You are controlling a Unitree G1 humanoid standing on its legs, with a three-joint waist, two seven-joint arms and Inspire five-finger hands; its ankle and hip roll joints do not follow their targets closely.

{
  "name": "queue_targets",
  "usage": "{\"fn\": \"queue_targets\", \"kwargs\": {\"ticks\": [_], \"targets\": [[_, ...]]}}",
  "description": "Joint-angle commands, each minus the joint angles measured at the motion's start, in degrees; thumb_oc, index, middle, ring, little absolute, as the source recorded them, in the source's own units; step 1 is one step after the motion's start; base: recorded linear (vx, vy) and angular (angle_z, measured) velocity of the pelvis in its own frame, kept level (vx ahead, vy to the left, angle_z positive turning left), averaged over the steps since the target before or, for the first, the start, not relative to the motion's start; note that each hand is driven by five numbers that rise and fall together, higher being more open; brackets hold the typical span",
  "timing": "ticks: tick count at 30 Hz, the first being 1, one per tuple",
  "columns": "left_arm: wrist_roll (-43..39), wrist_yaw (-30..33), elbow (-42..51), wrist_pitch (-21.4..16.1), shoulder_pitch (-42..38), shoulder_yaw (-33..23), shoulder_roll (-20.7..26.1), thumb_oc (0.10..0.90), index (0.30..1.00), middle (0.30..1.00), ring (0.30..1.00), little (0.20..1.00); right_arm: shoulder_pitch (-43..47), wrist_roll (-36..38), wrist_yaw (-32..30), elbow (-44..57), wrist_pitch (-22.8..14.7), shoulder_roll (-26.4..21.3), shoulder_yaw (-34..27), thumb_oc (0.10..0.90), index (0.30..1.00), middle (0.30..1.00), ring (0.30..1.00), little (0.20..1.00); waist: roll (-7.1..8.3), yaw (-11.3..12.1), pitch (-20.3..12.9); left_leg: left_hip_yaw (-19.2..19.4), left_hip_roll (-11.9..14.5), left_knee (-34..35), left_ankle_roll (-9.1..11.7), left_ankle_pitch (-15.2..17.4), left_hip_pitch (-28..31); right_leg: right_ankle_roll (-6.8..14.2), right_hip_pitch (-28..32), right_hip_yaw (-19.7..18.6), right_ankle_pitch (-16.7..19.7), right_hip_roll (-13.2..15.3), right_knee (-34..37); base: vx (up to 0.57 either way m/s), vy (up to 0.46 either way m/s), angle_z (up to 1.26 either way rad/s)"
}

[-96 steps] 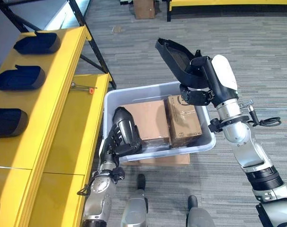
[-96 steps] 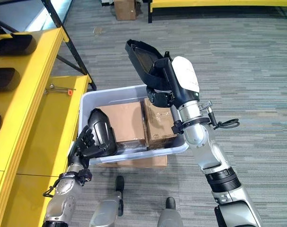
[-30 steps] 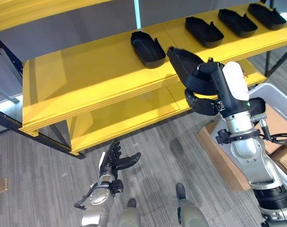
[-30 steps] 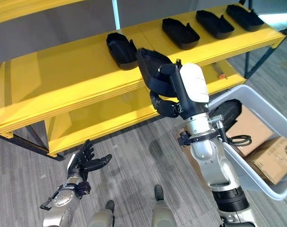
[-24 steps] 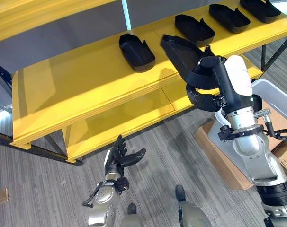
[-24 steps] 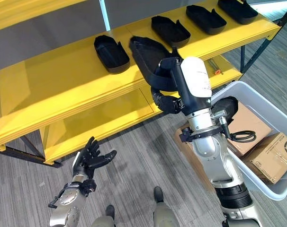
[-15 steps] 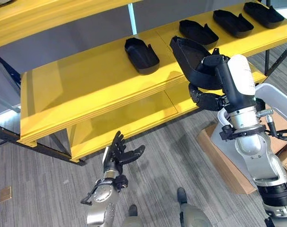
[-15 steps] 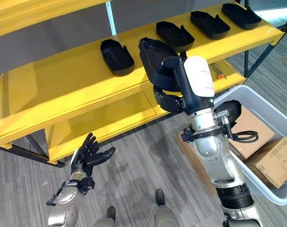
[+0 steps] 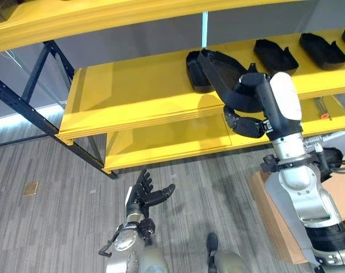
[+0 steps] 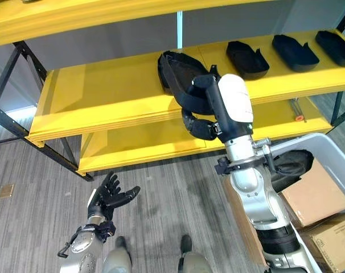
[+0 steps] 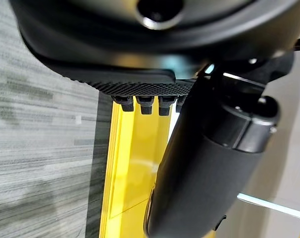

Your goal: Move parts from the plastic box to the shelf.

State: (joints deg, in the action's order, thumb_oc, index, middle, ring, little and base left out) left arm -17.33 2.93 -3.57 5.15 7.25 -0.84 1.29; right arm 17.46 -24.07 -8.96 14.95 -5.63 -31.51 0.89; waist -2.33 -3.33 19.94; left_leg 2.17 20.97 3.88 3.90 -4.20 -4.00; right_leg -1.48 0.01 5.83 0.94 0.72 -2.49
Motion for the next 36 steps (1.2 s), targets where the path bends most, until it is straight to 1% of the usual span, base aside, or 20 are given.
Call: {"fn": "queue_targets", "kwargs": {"ticks": [1,2,3,5,6,7,8,9,10,12,14,19,21,22,24,27,28,30,31,36], "targets": [[1.0,-1.1,8.9,-3.9,1.7,-2.0,0.0,0.9,1.0,1.0,1.0,1.0,6.0,2.0,-3.2,7.7,-3.8,-3.0,-1.4,0.4,0.3,0.3,0.3,0.3,-1.65,1.5,-7.2,1.0,2.2,1.1,-1.2,-2.4,2.4,4.3,7.6,-6.3,4.1,4.3,0.7,0.25,0.277,0.02],[1.1,-0.8,9.1,-4.0,1.7,-2.2,0.2,0.9,1.0,1.0,1.0,1.0,5.8,1.4,-2.8,8.2,-4.2,-2.4,-1.3,0.4,0.3,0.3,0.3,0.3,-2.21,1.7,-8.0,1.7,2.0,0.8,0.0,-3.2,3.6,4.1,7.6,-6.3,4.4,5.0,0.3,0.15,0.182,-0.48],[1.1,-0.8,9.1,-4.0,1.7,-2.1,0.2,0.9,1.0,1.0,1.0,1.0,5.7,1.4,-2.7,8.2,-4.2,-2.4,-1.3,0.4,0.3,0.3,0.3,0.3,-2.17,1.8,-8.0,1.9,2.0,0.8,0.0,-3.2,3.7,4.1,7.5,-6.5,4.4,5.0,0.3,0.2,0.256,-0.67],[0.8,-0.6,8.9,-4.4,1.7,-1.7,1.7,0.9,1.0,1.0,1.0,1.0,6.0,1.9,-2.6,7.6,-4.4,-1.5,-0.7,0.4,0.3,0.3,0.3,0.3,-1.66,3.1,-8.2,2.1,0.6,-2.1,0.4,-3.0,3.1,3.9,7.8,-6.1,4.9,6.9,0.1,0.16,0.224,-0.42],[0.6,-0.5,9.0,-4.5,2.1,-1.6,3.0,0.9,1.0,1.0,1.0,1.0,7.1,1.8,-2.6,7.3,-4.3,-0.9,0.1,0.4,0.3,0.3,0.3,0.3,-1.18,4.1,-8.3,2.3,-0.8,-3.8,0.5,-1.9,3.5,3.8,8.5,-5.6,4.6,8.9,0.2,0.18,0.24,-0.42],[0.6,-0.5,9.0,-4.5,2.1,-1.6,3.0,0.9,1.0,1.0,1.0,1.0,7.1,1.8,-2.6,7.3,-4.3,-0.9,0.1,0.4,0.3,0.3,0.3,0.3,-1.07,4.2,-8.3,2.4,-0.9,-3.9,0.5,-1.8,3.6,3.8,8.5,-5.7,4.5,9.0,0.2,0.17,0.275,-0.36],[0.6,-0.4,9.0,-4.6,2.1,-1.7,3.4,0.9,1.0,1.0,1.0,1.0,7.9,1.6,-2.8,6.9,-4.4,-0.7,0.6,0.4,0.3,0.3,0.3,0.3,-1.0,4.8,-8.2,2.6,-1.8,-4.7,0.5,-1.7,3.4,3.8,8.6,-5.6,4.6,10.1,0.2,0.12,0.264,-0.11],[0.2,-0.3,9.2,-4.8,2.0,-1.1,4.2,0.9,1.0,1.0,1.0,1.0,9.5,1.3,-3.1,6.2,-4.3,-0.7,1.5,0.4,0.3,0.3,0.3,0.3,-0.74,5.5,-7.9,3.7,-2.8,-6.4,1.0,-1.3,3.4,3.8,8.9,-5.0,4.7,11.7,0.0,0.12,0.263,-0.02],[0.2,-0.3,9.2,-4.8,2.0,-1.1,4.2,0.9,1.0,1.0,1.0,1.0,9.6,1.3,-3.1,6.1,-4.4,-0.7,1.5,0.4,0.3,0.3,0.3,0.3,-0.69,5.5,-7.8,3.7,-2.8,-6.5,1.0,-1.3,3.4,3.9,9.0,-5.0,4.7,11.8,0.1,0.12,0.24,-0.02],[0.2,-0.4,9.4,-4.8,1.6,0.0,5.5,0.9,1.0,1.0,1.0,1.0,11.6,1.2,-3.4,5.1,-4.0,-0.6,2.8,0.4,0.3,0.3,0.3,0.3,-0.35,6.3,-7.2,4.0,-3.7,-7.7,1.2,-1.1,3.4,3.8,9.5,-3.9,4.8,13.2,0.4,0.08,0.151,-0.05],[-0.2,-0.5,9.7,-5.0,1.2,1.3,7.1,0.9,1.0,1.0,1.0,1.0,16.1,0.5,-4.0,2.9,-3.6,-1.0,5.5,0.4,0.3,0.3,0.3,0.3,0.03,7.6,-6.2,4.2,-4.4,-8.5,1.2,-0.9,3.1,3.8,9.7,-3.3,4.8,14.6,0.9,0.1,0.203,0.06],[-1.2,-0.4,9.9,-5.0,1.3,2.0,8.0,0.9,1.0,1.0,1.0,1.0,22.9,0.5,-4.6,-1.3,-2.8,-2.2,10.2,0.4,0.3,0.3,0.3,0.3,0.88,9.1,-4.7,4.1,-4.8,-9.4,1.4,-0.6,2.0,3.9,9.7,-2.2,4.8,15.4,1.8,0.06,0.089,0.09],[-1.9,-0.2,9.8,-5.0,1.4,2.2,8.6,0.9,1.0,1.0,1.0,1.0,28.0,0.4,-5.0,-4.7,-2.1,-3.3,13.7,0.4,0.3,0.3,0.3,0.3,1.38,10.3,-3.4,4.0,-4.8,-9.1,1.5,-0.5,0.9,4.0,9.3,-1.5,4.8,15.7,2.7,0.04,0.056,0.03],[-2.3,-0.1,10.2,-5.0,1.5,2.1,9.3,0.9,1.0,1.0,1.0,1.0,32.5,0.3,-5.4,-7.5,-1.6,-4.8,16.6,0.4,0.3,0.3,0.3,0.3,1.73,10.9,-2.3,3.7,-4.6,-9.2,1.6,-0.5,-0.2,4.0,8.9,-1.2,4.9,15.6,3.1,0.0,0.0,0.0],[-2.4,0.0,10.3,-5.0,1.5,1.8,9.5,0.9,1.0,1.0,1.0,1.0,35.2,0.6,-5.4,-9.3,-1.4,-5.3,18.4,0.4,0.3,0.3,0.3,0.3,1.82,11.2,-1.6,3.5,-4.6,-9.1,1.7,-0.4,-0.7,4.0,8.7,-1.0,4.8,15.6,3.4,0.0,0.0,0.0],[-3.2,0.0,10.4,-5.1,1.7,1.7,10.1,0.9,1.0,1.0,1.0,1.0,42.4,1.5,-5.5,-14.5,-0.5,-7.8,23.5,0.4,0.3,0.3,0.3,0.3,2.25,12.3,0.1,2.8,-4.3,-9.6,2.0,-0.4,-2.5,4.0,8.0,-0.8,4.9,15.5,3.6,0.0,0.004,0.04],[-3.4,0.1,10.3,-5.2,1.7,1.8,10.3,0.9,1.0,1.0,1.0,1.0,46.2,2.1,-5.3,-17.2,0.0,-9.3,26.8,0.4,0.3,0.3,0.3,0.3,2.35,12.8,1.0,2.4,-4.2,-10.0,2.2,-0.5,-3.4,4.0,7.7,-0.7,5.0,15.4,3.8,0.0,0.0,0.0],[-3.6,0.0,10.6,-5.3,1.9,1.8,10.8,0.9,1.0,1.0,1.0,1.0,51.4,3.4,-6.0,-21.0,0.5,-9.9,29.9,0.4,0.3,0.3,0.3,0.3,2.27,13.2,2.2,1.8,-3.9,-10.6,2.2,-0.3,-4.6,4.0,7.3,-0.4,5.1,15.1,3.9,0.0,0.0,0.0],[-3.9,-0.1,10.7,-5.3,1.6,1.5,10.5,0.9,1.0,1.0,1.0,1.0,54.3,4.1,-6.3,-24.2,0.7,-10.5,32.8,0.4,0.3,0.3,0.3,0.3,2.03,13.4,2.9,1.6,-3.7,-10.9,2.3,-0.2,-5.2,4.1,7.0,-0.4,5.2,14.9,4.0,0.0,0.0,0.0],[-5.2,0.1,11.6,-5.6,1.6,1.3,10.9,0.9,1.0,1.0,1.0,1.0,62.6,8.1,-7.0,-33.6,1.7,-10.6,38.3,0.4,0.3,0.3,0.3,0.3,1.44,14.4,5.9,-0.1,-3.2,-12.6,2.5,-0.1,-8.4,4.1,5.5,-0.5,5.3,14.1,3.4,-0.02,0.007,0.06]]}}
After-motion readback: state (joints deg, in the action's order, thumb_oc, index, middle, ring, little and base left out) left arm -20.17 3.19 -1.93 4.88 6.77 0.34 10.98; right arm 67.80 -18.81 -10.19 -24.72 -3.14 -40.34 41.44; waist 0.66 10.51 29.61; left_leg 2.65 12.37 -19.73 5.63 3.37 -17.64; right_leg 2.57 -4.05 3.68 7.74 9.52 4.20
